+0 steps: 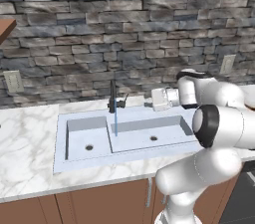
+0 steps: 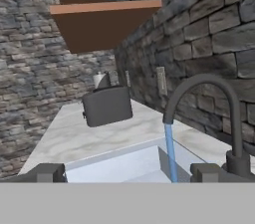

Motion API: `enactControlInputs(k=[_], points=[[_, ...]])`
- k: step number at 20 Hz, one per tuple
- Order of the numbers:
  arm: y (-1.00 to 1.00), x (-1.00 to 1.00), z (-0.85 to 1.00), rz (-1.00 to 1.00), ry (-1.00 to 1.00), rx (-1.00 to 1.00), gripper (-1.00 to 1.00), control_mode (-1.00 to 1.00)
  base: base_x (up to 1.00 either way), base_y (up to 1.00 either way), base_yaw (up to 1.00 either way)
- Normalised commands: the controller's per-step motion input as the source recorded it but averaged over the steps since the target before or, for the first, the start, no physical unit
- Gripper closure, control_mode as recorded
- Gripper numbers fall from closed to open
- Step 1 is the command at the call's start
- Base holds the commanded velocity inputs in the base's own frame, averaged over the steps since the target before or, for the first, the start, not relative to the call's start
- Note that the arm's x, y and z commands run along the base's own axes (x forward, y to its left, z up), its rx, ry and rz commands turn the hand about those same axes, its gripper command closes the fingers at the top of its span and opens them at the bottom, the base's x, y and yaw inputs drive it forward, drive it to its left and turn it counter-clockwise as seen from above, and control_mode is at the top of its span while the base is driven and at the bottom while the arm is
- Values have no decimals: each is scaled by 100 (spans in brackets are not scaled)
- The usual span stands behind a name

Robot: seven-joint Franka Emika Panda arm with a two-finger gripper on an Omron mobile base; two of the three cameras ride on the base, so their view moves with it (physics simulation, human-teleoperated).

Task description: Pick the tangerine from the sink and place it on the cutting board to airdry. Then turn off the sink faucet.

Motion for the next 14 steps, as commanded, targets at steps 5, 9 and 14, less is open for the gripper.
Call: enactControlInputs(k=[5,9,14], points=[[12,27,-14,0,2,0,-100,-100,0,0,0],[8,28,-9,0,3,1,-100,-100,0,0,0],[0,25,-2,0,2,3,-100,-100,0,0,0]])
